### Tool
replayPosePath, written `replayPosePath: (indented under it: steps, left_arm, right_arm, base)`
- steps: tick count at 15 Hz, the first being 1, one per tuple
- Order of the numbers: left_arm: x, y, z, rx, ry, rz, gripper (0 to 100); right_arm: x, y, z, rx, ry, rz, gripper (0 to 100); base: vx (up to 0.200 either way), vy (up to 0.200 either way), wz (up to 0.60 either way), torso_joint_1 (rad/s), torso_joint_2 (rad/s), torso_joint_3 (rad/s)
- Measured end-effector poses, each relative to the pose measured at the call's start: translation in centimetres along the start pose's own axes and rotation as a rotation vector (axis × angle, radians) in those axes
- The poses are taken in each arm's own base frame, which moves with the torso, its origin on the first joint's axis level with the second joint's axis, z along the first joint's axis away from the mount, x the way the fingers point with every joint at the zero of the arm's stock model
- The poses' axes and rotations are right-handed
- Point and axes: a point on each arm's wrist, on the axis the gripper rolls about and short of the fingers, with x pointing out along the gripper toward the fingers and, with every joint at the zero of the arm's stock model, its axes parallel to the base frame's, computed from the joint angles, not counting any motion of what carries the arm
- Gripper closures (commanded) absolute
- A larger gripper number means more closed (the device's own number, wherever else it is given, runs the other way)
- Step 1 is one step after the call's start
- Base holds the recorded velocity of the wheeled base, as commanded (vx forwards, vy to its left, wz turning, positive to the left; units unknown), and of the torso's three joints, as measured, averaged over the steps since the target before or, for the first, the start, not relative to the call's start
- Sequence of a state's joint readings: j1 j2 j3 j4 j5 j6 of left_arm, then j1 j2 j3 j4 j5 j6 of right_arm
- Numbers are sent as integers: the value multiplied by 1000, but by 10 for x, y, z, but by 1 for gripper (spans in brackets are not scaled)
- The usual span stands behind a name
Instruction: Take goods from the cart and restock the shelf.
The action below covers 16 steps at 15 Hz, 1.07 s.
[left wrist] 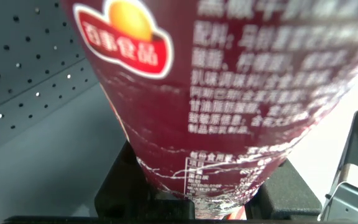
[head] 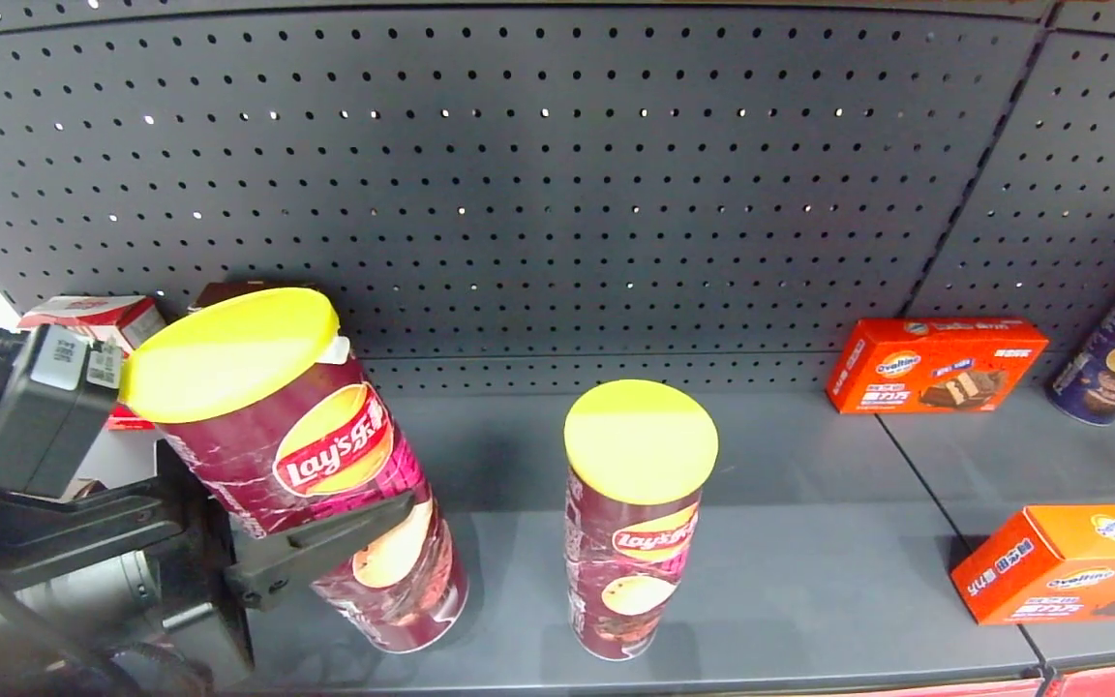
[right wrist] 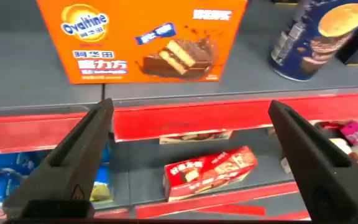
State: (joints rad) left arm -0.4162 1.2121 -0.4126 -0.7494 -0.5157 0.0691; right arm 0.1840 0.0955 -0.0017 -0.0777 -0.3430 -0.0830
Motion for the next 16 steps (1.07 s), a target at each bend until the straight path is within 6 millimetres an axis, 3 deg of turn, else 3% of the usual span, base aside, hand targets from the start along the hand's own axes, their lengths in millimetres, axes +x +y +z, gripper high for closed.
replayPosePath:
  steps: [3, 7, 10, 16]
  left_arm:
    - [-3, -2, 1, 1, -9, -34, 100]
    - [-4, -3, 2, 5, -16, -57, 100]
    - [-4, -4, 1, 4, -14, -75, 100]
    - [-3, -3, 6, 7, -26, -87, 100]
  right_arm:
    - [-2, 7, -1, 4, -21, 329, 0]
    - [-1, 5, -3, 141, 20, 240, 0]
    - [-2, 8, -8, 24, 50, 375, 0]
    - [-2, 8, -8, 57, 57, 393, 0]
  base:
    - [0, 0, 0, 0, 0, 0]
    - [0, 0, 0, 0, 0, 0]
    - [0, 0, 0, 0, 0, 0]
    - [0, 0, 0, 0, 0, 0]
